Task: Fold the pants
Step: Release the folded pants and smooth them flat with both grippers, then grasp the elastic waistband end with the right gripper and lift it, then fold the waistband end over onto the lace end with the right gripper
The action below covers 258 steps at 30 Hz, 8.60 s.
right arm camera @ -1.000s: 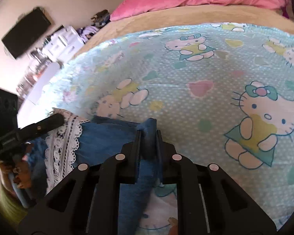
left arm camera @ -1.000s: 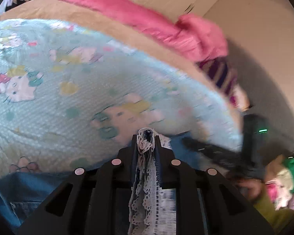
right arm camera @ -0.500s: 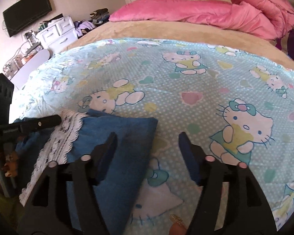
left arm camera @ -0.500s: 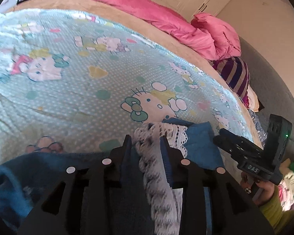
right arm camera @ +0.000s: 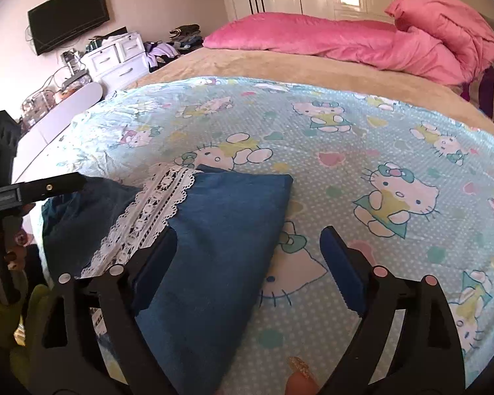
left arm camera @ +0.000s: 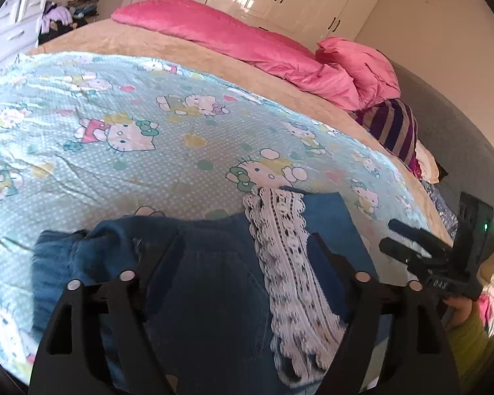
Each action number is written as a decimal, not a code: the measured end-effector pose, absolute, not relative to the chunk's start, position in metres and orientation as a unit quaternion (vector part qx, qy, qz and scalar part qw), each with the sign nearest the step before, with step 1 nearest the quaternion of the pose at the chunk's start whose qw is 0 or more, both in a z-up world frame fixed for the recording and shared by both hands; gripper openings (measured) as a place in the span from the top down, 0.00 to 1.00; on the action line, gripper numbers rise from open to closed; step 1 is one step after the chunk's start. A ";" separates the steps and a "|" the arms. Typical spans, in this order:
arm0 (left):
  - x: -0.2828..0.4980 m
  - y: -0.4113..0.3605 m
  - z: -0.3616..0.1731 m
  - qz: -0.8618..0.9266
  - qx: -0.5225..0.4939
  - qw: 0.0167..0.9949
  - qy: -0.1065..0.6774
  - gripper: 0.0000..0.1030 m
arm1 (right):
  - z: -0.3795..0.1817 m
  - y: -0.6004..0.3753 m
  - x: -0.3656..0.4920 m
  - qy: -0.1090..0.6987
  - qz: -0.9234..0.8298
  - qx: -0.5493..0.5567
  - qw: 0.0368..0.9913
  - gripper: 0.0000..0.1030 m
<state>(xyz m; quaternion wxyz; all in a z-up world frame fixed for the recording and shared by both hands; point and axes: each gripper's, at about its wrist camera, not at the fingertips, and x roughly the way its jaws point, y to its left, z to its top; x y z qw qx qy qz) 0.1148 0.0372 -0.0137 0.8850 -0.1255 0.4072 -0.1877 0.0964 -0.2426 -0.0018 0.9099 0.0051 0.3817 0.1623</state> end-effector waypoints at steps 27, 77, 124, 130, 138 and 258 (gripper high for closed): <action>0.030 0.025 -0.020 -0.191 -0.115 0.866 0.448 0.28 | 0.006 -0.237 0.030 0.352 0.196 -0.040 0.914 0.14; 0.038 -0.016 -0.064 -0.228 -0.090 0.825 0.509 0.57 | -0.041 -0.212 0.015 0.431 0.248 -0.086 0.863 0.31; -0.001 0.119 0.005 -0.046 -0.102 0.900 0.420 0.04 | 0.036 -0.155 0.032 0.359 0.289 -0.063 0.885 0.09; -0.003 0.141 -0.007 -0.028 -0.123 0.894 0.430 0.04 | 0.038 -0.125 0.045 0.366 0.312 -0.075 0.874 0.09; 0.007 0.150 -0.035 -0.034 -0.151 0.875 0.458 0.04 | 0.038 -0.082 0.068 0.372 0.345 -0.097 0.856 0.09; 0.054 0.048 -0.003 -0.152 -0.110 0.884 0.428 0.05 | 0.011 -0.175 -0.010 0.326 0.370 -0.158 0.856 0.19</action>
